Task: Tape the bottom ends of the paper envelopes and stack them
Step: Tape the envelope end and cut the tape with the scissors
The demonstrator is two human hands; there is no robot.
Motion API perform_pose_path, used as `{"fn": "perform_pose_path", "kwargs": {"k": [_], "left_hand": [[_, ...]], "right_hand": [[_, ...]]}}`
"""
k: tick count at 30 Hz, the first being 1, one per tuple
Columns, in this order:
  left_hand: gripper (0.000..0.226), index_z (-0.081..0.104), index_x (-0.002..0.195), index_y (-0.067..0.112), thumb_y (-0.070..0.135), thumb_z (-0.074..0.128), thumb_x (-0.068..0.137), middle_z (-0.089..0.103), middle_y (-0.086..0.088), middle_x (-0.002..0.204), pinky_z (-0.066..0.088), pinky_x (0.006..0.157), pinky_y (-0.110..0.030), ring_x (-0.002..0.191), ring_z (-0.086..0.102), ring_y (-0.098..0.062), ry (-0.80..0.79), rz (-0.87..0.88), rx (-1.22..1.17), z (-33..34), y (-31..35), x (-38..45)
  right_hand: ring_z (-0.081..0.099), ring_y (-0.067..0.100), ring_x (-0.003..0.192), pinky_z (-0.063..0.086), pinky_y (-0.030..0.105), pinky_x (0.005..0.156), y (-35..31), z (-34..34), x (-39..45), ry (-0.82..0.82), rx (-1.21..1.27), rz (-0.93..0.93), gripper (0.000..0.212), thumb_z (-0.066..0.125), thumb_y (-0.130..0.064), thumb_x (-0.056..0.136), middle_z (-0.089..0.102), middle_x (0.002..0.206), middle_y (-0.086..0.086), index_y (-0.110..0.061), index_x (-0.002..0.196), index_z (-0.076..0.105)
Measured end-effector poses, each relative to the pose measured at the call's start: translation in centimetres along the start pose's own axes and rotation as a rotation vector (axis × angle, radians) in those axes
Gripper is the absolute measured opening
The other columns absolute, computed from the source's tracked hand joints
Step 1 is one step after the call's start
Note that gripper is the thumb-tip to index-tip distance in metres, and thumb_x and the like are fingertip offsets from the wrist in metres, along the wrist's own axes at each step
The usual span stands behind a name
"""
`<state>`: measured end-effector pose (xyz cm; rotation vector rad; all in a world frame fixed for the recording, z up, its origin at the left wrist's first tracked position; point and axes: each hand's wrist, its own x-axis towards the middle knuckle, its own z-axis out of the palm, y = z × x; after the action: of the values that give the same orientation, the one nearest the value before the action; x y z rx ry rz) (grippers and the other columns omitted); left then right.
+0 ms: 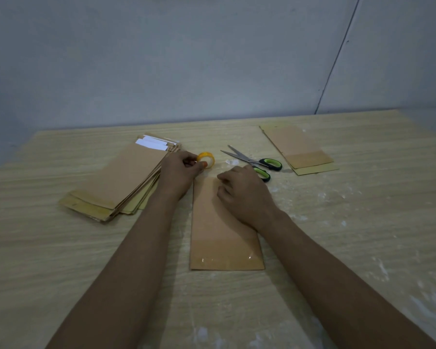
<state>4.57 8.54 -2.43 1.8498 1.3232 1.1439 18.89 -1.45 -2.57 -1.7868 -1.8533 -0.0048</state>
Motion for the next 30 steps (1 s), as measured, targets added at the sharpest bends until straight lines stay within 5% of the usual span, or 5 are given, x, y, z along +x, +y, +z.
{"fn": "perform_pose_path", "kwargs": {"k": [3,15,20,25,30], "left_hand": [[0.021,0.074,0.099,0.003,0.014,0.08,0.081,0.06,0.002,0.072,0.039,0.058,-0.003,0.059,0.052,0.0,0.006,-0.002,0.005,0.0,0.2,-0.1],[0.026,0.074,0.103,0.003,0.015,0.081,0.081,0.064,-0.005,0.081,0.041,0.06,-0.003,0.063,0.052,-0.001,-0.005,-0.005,0.017,-0.1,-0.1,-0.1],[0.04,0.064,0.112,0.003,0.015,0.083,0.079,0.057,-0.007,0.092,0.04,0.059,-0.004,0.063,0.049,-0.005,0.052,-0.027,-0.046,-0.4,0.0,-0.6],[0.025,0.066,0.09,0.014,0.027,0.083,0.077,0.057,0.002,0.082,0.042,0.068,-0.024,0.07,0.05,-0.012,0.076,0.1,0.134,-1.0,-0.3,-1.9],[0.024,0.076,0.088,0.023,0.044,0.079,0.077,0.063,0.0,0.087,0.048,0.077,-0.036,0.084,0.06,-0.019,0.001,0.162,0.35,-0.9,-0.6,-3.1]], "right_hand": [[0.053,0.033,0.092,0.039,0.038,0.083,0.1,-0.1,0.0,-0.004,-0.003,0.0,0.034,0.057,-0.021,0.086,0.068,0.097,0.013,-0.007,0.112,0.072],[0.054,0.032,0.101,0.044,0.04,0.089,-0.1,-0.6,-0.2,-0.016,0.027,0.04,0.033,0.058,-0.021,0.088,0.067,0.102,0.012,-0.007,0.114,0.071],[0.057,0.031,0.097,0.046,0.041,0.087,-0.2,-0.4,0.1,-0.035,-0.013,0.055,0.046,0.046,-0.03,0.081,0.068,0.098,0.009,-0.01,0.112,0.073],[0.055,0.032,0.095,0.044,0.04,0.087,-0.1,-0.2,-0.1,-0.044,-0.018,0.038,0.037,0.051,-0.026,0.085,0.067,0.098,0.01,-0.011,0.111,0.073],[0.053,0.03,0.107,0.042,0.039,0.09,-0.2,-0.5,-0.3,-0.029,-0.001,0.041,0.032,0.06,-0.022,0.088,0.064,0.108,0.01,-0.012,0.117,0.069]]}}
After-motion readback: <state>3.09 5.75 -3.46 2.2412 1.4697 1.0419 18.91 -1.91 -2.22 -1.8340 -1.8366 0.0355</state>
